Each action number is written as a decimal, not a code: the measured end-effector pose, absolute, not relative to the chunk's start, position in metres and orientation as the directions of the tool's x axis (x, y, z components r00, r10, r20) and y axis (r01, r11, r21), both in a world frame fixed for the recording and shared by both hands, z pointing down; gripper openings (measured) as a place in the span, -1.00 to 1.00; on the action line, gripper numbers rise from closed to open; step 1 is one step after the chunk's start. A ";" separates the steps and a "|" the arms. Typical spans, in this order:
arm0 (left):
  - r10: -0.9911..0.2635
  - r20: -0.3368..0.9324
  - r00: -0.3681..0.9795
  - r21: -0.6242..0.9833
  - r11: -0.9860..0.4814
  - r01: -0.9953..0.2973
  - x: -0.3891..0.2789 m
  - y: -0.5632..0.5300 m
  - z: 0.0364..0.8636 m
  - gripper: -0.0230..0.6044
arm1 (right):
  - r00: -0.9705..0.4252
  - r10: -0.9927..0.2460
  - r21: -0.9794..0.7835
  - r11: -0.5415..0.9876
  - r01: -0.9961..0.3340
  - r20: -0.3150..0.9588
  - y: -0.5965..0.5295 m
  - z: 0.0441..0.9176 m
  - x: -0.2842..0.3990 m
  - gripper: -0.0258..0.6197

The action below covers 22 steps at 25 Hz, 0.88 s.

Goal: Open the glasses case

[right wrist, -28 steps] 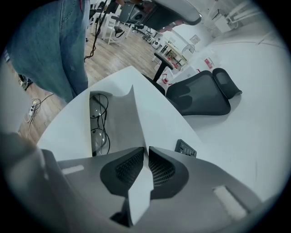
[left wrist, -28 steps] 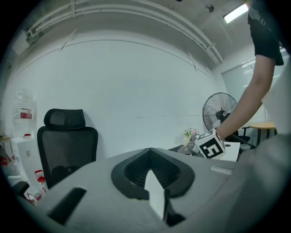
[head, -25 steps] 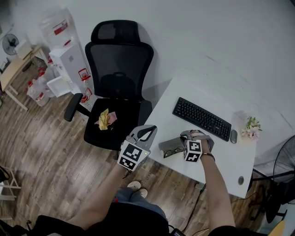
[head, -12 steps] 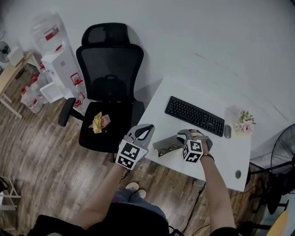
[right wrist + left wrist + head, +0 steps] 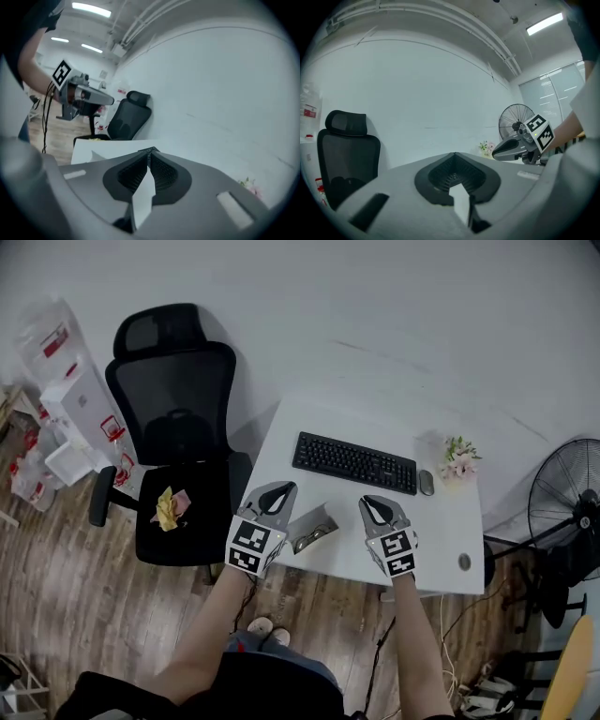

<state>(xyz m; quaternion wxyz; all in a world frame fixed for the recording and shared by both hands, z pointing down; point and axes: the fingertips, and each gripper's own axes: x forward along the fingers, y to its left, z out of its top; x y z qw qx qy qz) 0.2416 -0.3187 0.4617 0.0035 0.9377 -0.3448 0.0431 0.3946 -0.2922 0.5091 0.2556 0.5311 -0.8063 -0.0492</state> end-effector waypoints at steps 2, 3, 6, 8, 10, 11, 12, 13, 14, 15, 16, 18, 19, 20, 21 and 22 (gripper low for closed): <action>-0.636 0.072 0.768 -0.025 -0.771 -0.636 0.249 -0.316 0.456 -0.90 | -0.255 -0.923 0.302 0.340 -0.890 0.289 -0.279 0.495 0.407 -0.84; -0.630 0.068 0.773 -0.028 -0.776 -0.630 0.252 -0.315 0.454 -0.90 | -0.227 -0.941 0.278 0.294 -0.914 0.250 -0.273 0.489 0.413 -0.85; -0.616 0.059 0.785 -0.034 -0.788 -0.615 0.259 -0.312 0.449 -0.90 | -0.120 -0.984 0.199 0.145 -0.969 0.134 -0.252 0.469 0.433 -0.88; -0.610 0.056 0.791 -0.036 -0.793 -0.609 0.261 -0.310 0.447 -0.90 | -0.042 -0.996 0.142 0.053 -0.988 0.074 -0.237 0.458 0.448 -0.88; -0.606 0.054 0.794 -0.036 -0.795 -0.605 0.263 -0.309 0.446 -0.90 | 0.024 -0.999 0.081 -0.021 -0.997 0.030 -0.225 0.451 0.463 -0.88; -0.605 0.054 0.795 -0.036 -0.796 -0.604 0.263 -0.309 0.445 -0.90 | 0.051 -0.999 0.048 -0.050 -0.998 0.012 -0.219 0.448 0.469 -0.88; -0.603 0.054 0.796 -0.037 -0.797 -0.602 0.264 -0.309 0.445 -0.90 | 0.075 -0.997 0.018 -0.075 -0.997 -0.003 -0.213 0.446 0.475 -0.88; -0.603 0.053 0.796 -0.038 -0.798 -0.601 0.264 -0.309 0.444 -0.90 | 0.095 -0.995 -0.006 -0.095 -0.995 -0.015 -0.208 0.444 0.479 -0.88; -0.603 0.052 0.796 -0.038 -0.798 -0.601 0.264 -0.309 0.444 -0.90 | 0.113 -0.993 -0.023 -0.112 -0.993 -0.023 -0.203 0.443 0.483 -0.88; -0.603 0.051 0.796 -0.038 -0.798 -0.602 0.264 -0.309 0.443 -0.90 | 0.127 -0.991 -0.034 -0.126 -0.991 -0.028 -0.199 0.443 0.485 -0.88; -0.603 0.050 0.796 -0.038 -0.798 -0.602 0.265 -0.309 0.443 -0.90 | 0.139 -0.990 -0.042 -0.138 -0.990 -0.030 -0.195 0.444 0.486 -0.88; -0.600 0.051 0.799 -0.038 -0.800 -0.598 0.267 -0.309 0.444 -0.90 | 0.157 -0.987 -0.055 -0.155 -0.986 -0.031 -0.189 0.447 0.487 -0.88; -0.596 0.051 0.801 -0.036 -0.803 -0.595 0.269 -0.308 0.444 -0.90 | 0.164 -0.986 -0.058 -0.162 -0.985 -0.030 -0.186 0.449 0.487 -0.88; -0.593 0.052 0.804 -0.034 -0.805 -0.592 0.270 -0.308 0.444 -0.90 | 0.170 -0.985 -0.060 -0.168 -0.984 -0.028 -0.184 0.451 0.487 -0.88; -0.590 0.053 0.806 -0.033 -0.808 -0.589 0.271 -0.307 0.444 -0.90 | 0.176 -0.984 -0.063 -0.174 -0.983 -0.027 -0.182 0.452 0.486 -0.88; -0.587 0.052 0.808 -0.032 -0.809 -0.587 0.271 -0.307 0.444 -0.90 | 0.180 -0.983 -0.069 -0.178 -0.982 -0.026 -0.180 0.453 0.486 -0.88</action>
